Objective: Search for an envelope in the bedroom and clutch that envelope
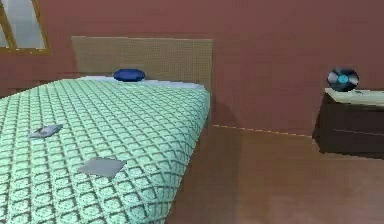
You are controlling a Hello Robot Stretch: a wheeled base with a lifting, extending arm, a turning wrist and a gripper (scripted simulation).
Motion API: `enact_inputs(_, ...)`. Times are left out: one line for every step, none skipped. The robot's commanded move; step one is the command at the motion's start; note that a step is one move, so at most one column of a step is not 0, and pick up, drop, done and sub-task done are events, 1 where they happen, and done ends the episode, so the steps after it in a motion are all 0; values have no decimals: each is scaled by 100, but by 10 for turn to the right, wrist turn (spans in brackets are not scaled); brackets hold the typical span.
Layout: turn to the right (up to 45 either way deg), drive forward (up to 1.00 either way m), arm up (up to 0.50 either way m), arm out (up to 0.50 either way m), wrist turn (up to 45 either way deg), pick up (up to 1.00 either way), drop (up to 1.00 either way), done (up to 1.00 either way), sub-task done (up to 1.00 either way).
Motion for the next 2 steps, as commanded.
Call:
enact_inputs(-450, 0, 0, 0, 0, 0, 0, 0, 0)
enact_inputs(-450, 0, 0, 0, 0, 0, 0, 0, 0)
